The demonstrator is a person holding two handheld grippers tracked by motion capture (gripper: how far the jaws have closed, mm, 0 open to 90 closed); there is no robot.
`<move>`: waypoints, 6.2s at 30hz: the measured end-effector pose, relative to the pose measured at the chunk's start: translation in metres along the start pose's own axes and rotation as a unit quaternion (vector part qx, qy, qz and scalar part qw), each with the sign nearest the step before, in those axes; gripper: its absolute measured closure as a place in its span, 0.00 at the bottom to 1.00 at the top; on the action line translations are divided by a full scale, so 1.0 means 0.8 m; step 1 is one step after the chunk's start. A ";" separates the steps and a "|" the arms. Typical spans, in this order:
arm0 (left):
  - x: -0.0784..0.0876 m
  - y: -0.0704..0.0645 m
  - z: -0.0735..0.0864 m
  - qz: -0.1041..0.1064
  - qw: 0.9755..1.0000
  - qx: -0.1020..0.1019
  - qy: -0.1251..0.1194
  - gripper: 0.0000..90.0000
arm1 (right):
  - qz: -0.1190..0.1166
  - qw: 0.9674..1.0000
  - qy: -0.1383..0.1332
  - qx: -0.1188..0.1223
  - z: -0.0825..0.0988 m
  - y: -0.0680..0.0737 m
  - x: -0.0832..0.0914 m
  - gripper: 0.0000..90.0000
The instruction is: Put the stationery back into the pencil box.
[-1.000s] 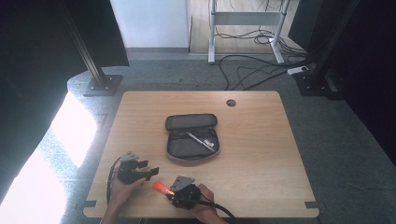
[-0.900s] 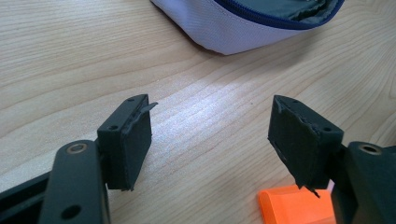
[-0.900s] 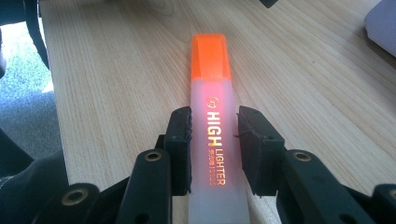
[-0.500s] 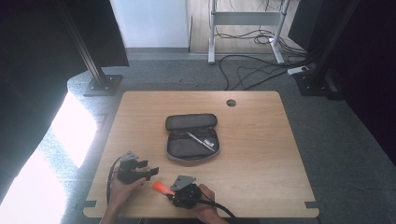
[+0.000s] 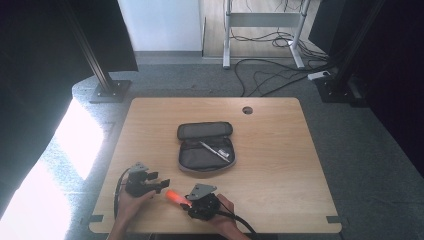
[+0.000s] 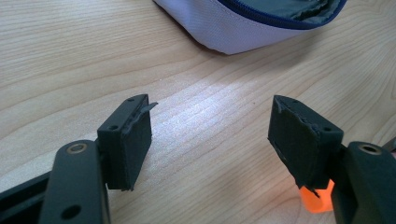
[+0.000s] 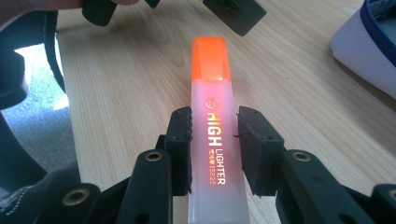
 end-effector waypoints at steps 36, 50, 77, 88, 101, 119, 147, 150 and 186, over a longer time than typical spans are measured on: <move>-0.001 0.000 0.000 -0.002 1.000 0.000 0.003 0.34 | 0.036 0.998 -0.042 -0.022 -0.006 -0.026 0.045 0.73; -0.004 -0.001 0.000 -0.002 1.000 -0.001 0.006 0.34 | 0.048 0.997 -0.052 -0.038 -0.006 -0.043 0.053 0.73; -0.004 -0.001 -0.001 0.001 1.000 -0.003 0.005 0.34 | 0.069 0.994 -0.067 -0.061 -0.015 -0.083 0.063 0.73; -0.003 -0.001 -0.001 0.002 1.000 -0.002 0.005 0.34 | 0.074 0.993 -0.067 -0.059 -0.024 -0.099 0.061 0.73; -0.005 0.000 0.000 0.002 1.000 0.000 0.007 0.34 | 0.081 0.992 -0.069 -0.067 -0.031 -0.118 0.063 0.73; -0.004 0.000 0.000 0.002 1.000 0.000 0.008 0.34 | 0.080 0.992 -0.060 -0.081 -0.041 -0.138 0.049 0.73; -0.004 0.000 0.000 0.002 1.000 -0.002 0.007 0.34 | 0.082 0.992 -0.032 -0.090 -0.060 -0.171 0.015 0.73; -0.004 0.000 0.000 0.003 1.000 -0.001 0.007 0.34 | 0.082 0.992 -0.030 -0.094 -0.060 -0.174 0.012 0.73; -0.004 0.000 0.001 0.005 1.000 -0.002 0.008 0.34 | 0.099 0.991 0.015 -0.090 -0.053 -0.181 -0.021 0.73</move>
Point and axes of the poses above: each handheld gripper's, and its own axes: x roughly backward along the jaws, z roughly out of its underside, y roughly to its left, the point moved 1 cm from there along -x, roughly forward along the jaws, and after that the axes turned 10 degrees about y, right-handed, at the moved point
